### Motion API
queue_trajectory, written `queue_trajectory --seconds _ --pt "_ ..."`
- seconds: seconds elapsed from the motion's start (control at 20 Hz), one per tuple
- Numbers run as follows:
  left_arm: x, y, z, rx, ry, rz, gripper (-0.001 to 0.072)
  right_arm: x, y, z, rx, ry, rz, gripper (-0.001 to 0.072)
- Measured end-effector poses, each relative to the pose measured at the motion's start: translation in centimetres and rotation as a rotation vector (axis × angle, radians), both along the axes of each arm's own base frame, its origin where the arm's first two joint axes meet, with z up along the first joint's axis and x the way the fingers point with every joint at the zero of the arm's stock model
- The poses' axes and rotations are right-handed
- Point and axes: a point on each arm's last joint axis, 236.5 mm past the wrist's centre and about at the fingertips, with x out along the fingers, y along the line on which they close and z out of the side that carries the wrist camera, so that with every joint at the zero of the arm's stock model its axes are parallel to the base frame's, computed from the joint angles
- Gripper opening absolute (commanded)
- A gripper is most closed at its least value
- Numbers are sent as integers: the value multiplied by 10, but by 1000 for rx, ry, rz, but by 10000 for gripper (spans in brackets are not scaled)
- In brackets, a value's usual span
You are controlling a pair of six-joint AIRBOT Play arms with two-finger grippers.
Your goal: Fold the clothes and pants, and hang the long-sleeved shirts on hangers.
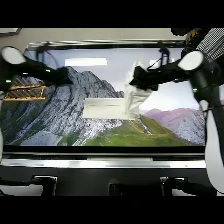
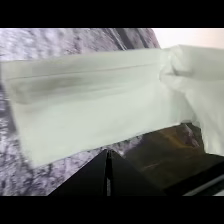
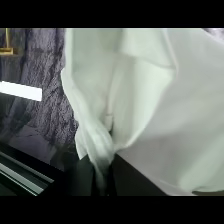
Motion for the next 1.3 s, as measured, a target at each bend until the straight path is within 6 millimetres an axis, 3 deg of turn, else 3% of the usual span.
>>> queue_trajectory --seconds 0.2,0.35,0.45,0.65,0.7,0.75,0.8,0.9,1.05,1.2,1.3 --pt "-8 91 41 46 -65 173 14 -1 72 -32 23 14 57 30" --pt "-15 131 50 60 -68 255 14 -3 108 -64 24 44 78 30" --pt "-18 148 50 70 -64 288 14 -1 122 -84 21 65 76 30" --pt "-22 158 46 74 -52 307 14 7 137 -110 42 95 53 32" --pt "-22 159 45 74 -49 309 14 8 139 -115 48 101 46 100" --pt "-22 160 45 75 -48 310 14 10 142 -117 57 109 37 226" --pt "-22 160 45 75 -47 310 14 11 144 -118 72 112 29 285" --pt "-23 160 44 75 -45 310 14 12 151 -116 110 123 23 317" --pt "-23 160 43 75 -44 311 14 6 167 -100 210 141 48 319" --pt "-24 160 43 75 -39 309 14 -6 177 -66 312 138 105 319" --pt "-24 160 43 75 -36 308 14 -5 164 -40 347 107 120 320"
